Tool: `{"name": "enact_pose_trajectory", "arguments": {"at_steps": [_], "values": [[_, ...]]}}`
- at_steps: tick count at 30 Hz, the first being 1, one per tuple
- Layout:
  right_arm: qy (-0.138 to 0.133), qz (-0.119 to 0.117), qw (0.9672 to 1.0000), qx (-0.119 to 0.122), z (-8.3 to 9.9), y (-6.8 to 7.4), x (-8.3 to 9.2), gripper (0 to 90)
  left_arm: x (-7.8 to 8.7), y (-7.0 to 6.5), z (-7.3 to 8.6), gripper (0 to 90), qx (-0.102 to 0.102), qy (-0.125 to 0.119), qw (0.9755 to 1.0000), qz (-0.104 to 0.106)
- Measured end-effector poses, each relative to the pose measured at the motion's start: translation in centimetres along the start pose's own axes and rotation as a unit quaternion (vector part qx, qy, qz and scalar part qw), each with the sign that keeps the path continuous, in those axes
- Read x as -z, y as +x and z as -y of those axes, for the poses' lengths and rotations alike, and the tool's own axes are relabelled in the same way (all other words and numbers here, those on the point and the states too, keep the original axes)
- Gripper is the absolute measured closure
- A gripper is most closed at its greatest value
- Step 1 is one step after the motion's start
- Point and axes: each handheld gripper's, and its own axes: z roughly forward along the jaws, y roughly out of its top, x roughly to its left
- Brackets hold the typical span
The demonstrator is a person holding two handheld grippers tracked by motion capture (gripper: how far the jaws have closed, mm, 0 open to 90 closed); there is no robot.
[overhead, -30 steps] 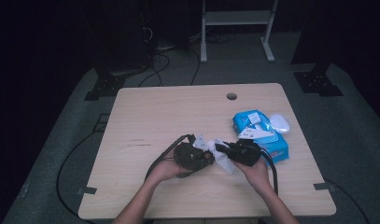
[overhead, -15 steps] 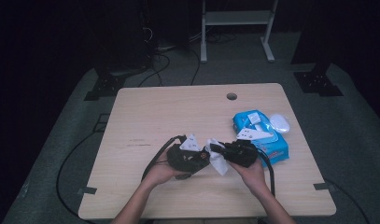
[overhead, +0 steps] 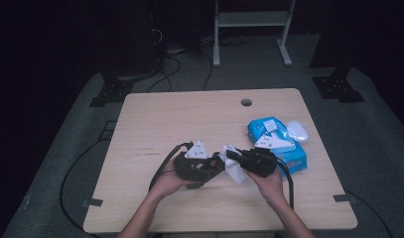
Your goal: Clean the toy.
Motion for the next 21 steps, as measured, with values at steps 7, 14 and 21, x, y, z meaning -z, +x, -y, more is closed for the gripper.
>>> {"name": "enact_pose_trajectory", "arguments": {"at_steps": [7, 14, 21], "values": [[0.008, 0.007, 0.9999, -0.008, 0.6, -0.4, -0.3, 80.5, 0.8, 0.3, 0.0, 57.3, 0.009, -0.025, 0.9997, 0.003], [-0.006, -0.001, 0.9999, -0.011, 0.1, -0.2, -0.1, 80.5, 0.8, 0.2, -0.1, 57.3, 0.006, -0.028, 0.9996, 0.003], [0.015, -0.001, 0.9995, -0.028, 1.2, -0.9, -0.7, 80.4, 0.8, 0.5, 0.2, 57.3, 0.012, -0.027, 0.9996, 0.003]]}}
